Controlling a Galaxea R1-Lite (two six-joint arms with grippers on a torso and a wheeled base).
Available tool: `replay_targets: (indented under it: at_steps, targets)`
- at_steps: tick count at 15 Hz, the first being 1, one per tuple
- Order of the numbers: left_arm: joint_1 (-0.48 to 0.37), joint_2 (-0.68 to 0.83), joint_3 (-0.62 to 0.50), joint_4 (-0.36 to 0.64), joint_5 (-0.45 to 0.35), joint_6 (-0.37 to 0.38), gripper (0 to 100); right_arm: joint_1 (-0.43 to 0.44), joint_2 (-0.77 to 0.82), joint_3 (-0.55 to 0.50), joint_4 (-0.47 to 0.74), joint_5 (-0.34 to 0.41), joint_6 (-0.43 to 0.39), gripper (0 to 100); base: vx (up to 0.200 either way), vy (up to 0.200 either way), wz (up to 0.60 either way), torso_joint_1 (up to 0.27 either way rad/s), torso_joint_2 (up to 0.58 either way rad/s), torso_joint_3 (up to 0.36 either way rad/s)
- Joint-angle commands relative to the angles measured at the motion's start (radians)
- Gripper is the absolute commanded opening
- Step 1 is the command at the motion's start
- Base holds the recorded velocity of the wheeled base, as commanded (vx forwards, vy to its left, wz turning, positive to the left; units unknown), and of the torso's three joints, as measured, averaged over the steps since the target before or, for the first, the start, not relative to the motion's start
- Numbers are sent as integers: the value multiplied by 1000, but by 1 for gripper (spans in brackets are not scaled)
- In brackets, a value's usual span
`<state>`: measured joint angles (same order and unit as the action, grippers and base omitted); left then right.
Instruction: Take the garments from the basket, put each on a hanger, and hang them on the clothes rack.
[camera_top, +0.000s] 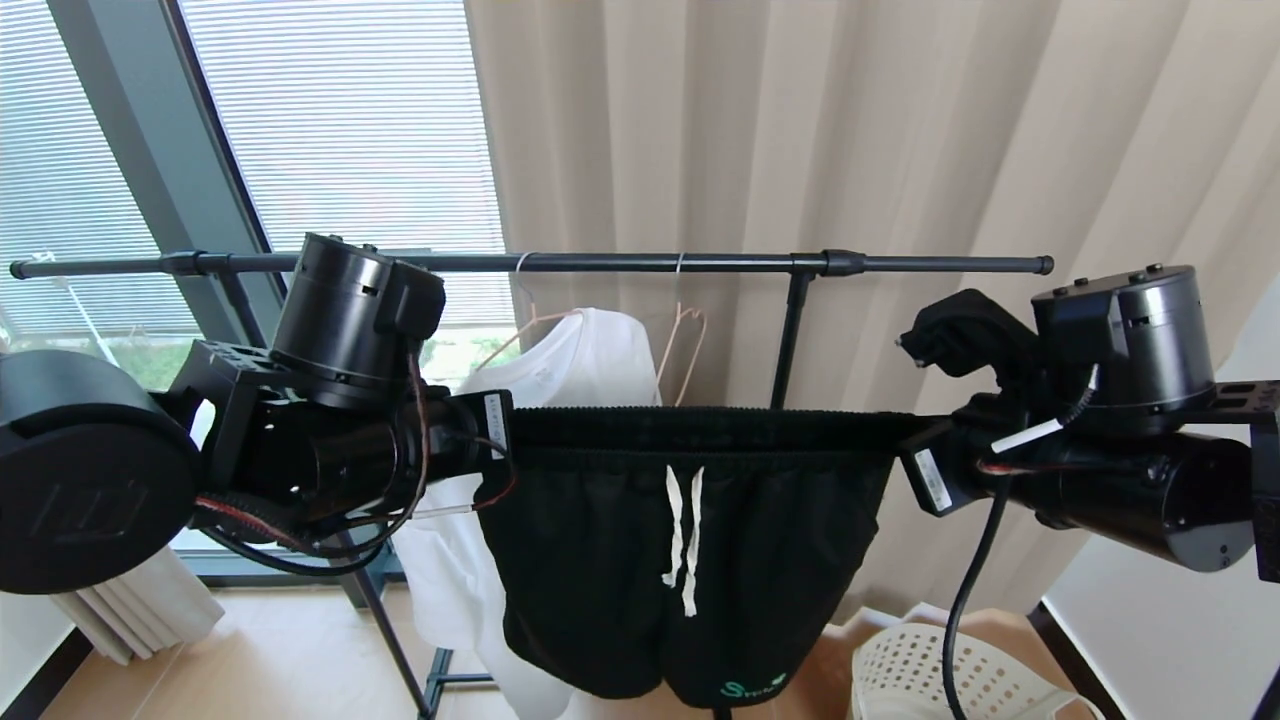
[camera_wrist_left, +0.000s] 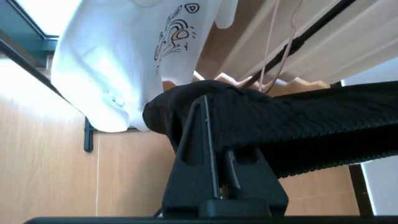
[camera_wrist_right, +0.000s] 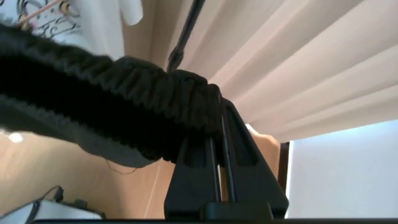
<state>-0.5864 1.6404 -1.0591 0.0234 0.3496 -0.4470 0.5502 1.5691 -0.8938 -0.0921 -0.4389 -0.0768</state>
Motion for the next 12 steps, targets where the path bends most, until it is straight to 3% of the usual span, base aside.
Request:
replay_targets:
  at_steps: [1, 2, 4, 7, 8, 11, 12]
  targets:
    - [0, 42, -79, 1, -1, 7, 0, 51, -32, 39, 38, 6, -24, 0, 0, 0, 0, 0, 0, 0]
    - [-1, 79, -150, 6, -1, 19, 0, 70, -54, 65, 58, 14, -77, 0, 0, 0, 0, 0, 0, 0]
    - [-1, 98, -185, 7, -1, 31, 0, 85, -67, 87, 60, 31, -97, 0, 0, 0, 0, 0, 0, 0]
    - [-1, 160, -306, 0, -35, 96, 0, 177, -172, 125, 169, 91, -170, 0, 0, 0, 0, 0, 0, 0]
    - [0, 187, -364, 1, -75, 97, 0, 237, -201, 119, 209, 129, -169, 0, 0, 0, 0, 0, 0, 0]
    - [0, 226, -464, 3, -104, 102, 0, 364, -198, 113, 210, 137, -109, 0, 0, 0, 0, 0, 0, 0]
    - [-1, 239, -504, 4, -107, 105, 0, 442, -175, 93, 203, 151, -18, 0, 0, 0, 0, 0, 0, 0]
